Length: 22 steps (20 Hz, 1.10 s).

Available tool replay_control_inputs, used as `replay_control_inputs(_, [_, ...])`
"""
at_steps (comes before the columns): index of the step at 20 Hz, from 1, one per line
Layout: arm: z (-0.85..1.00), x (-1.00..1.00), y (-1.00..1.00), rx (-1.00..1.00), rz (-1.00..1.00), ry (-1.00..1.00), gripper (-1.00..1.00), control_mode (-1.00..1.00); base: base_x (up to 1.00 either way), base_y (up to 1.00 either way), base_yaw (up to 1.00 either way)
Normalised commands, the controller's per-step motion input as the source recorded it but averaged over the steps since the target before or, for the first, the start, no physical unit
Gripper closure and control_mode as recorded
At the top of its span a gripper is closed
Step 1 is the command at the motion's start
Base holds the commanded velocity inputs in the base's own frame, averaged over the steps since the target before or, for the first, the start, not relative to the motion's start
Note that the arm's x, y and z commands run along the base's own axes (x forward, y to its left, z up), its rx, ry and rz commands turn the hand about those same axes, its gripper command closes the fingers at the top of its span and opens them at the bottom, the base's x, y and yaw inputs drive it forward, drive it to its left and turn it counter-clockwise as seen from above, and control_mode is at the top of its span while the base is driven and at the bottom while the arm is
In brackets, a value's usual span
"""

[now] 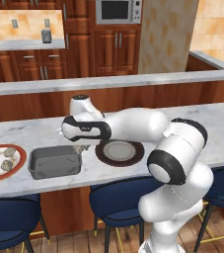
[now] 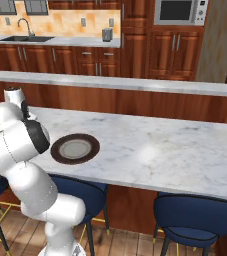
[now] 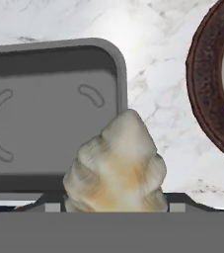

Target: Place two dumplings into each of the tupperware containers and then place the containers in the fridge.

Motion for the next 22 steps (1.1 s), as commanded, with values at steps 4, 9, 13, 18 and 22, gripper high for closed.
replay_control_inputs(4, [-0.54,0.44,0.37,0.0,0.09,0.0,1.0,-1.0,0.0,0.0,0.0])
replay_control_inputs(9, [-0.6,0.28,0.4,0.0,0.08,0.0,1.0,-1.0,0.0,0.0,0.0])
replay_control_inputs(13, [-0.24,0.15,0.22,0.0,0.03,0.0,1.0,-1.0,0.0,0.0,0.0])
replay_control_inputs(18, [-0.16,0.13,0.02,0.0,0.0,0.0,1.0,-1.0,0.0,0.0,0.0])
replay_control_inputs(22, [-0.32,0.0,0.0,0.0,0.0,-0.01,1.0,-1.0,0.0,0.0,0.0])
